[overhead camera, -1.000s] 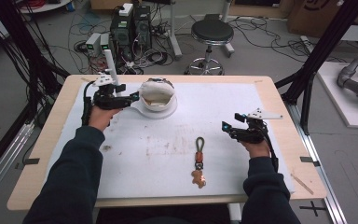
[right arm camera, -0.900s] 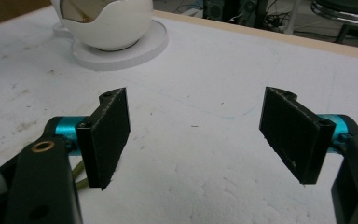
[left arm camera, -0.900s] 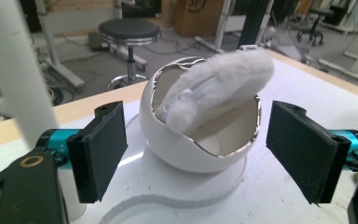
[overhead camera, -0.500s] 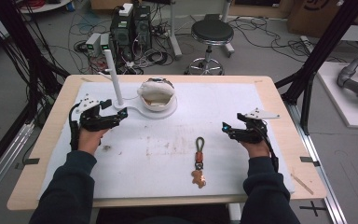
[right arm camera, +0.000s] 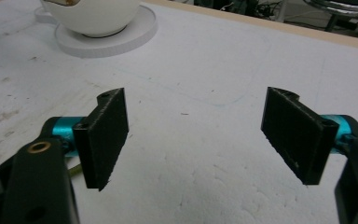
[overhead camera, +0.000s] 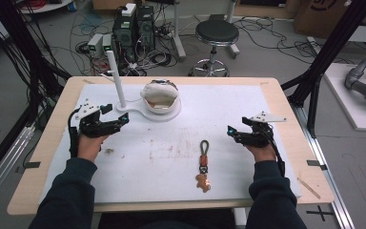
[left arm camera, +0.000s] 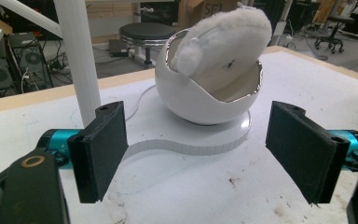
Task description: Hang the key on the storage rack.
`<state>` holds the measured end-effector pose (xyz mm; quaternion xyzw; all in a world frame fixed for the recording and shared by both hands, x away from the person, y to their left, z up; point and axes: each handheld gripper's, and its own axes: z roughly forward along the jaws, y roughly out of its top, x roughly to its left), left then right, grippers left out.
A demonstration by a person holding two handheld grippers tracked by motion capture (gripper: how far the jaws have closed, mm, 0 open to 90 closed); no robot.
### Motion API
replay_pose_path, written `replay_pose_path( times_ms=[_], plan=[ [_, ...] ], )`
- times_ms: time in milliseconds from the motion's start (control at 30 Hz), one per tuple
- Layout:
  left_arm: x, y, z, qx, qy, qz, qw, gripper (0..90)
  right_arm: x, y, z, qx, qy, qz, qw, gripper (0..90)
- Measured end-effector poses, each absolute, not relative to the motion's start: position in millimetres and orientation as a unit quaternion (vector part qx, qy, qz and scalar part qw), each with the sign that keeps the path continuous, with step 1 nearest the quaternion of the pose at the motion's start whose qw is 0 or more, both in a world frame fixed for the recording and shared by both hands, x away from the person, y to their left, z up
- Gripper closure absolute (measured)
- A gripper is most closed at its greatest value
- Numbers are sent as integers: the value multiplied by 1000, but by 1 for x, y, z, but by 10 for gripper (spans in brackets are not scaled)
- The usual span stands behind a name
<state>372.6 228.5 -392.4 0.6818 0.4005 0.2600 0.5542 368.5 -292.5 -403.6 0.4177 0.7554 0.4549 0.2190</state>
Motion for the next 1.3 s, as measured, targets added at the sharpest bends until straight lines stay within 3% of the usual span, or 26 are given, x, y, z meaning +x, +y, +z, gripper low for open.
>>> replay_pose_path(
  times_ms=[167, 667, 967, 1100, 1233, 1300],
  plan=[
    [370, 226, -392, 686, 398, 247, 557, 208, 365, -283, -410, 395, 783, 449, 170, 419],
    [353, 218, -416, 699, 411, 225, 540, 252, 370, -242, -435, 349, 833, 419, 86, 585],
    [351, 211, -419, 709, 409, 211, 535, 270, 382, -222, -445, 343, 854, 379, 97, 589],
    [350, 210, -420, 713, 409, 207, 531, 274, 383, -219, -446, 338, 863, 360, 110, 682],
    [349, 207, -421, 716, 411, 203, 526, 286, 382, -218, -445, 330, 868, 352, 113, 830],
    [349, 205, -422, 719, 411, 198, 524, 305, 381, -215, -443, 323, 874, 342, 120, 856]
  ],
)
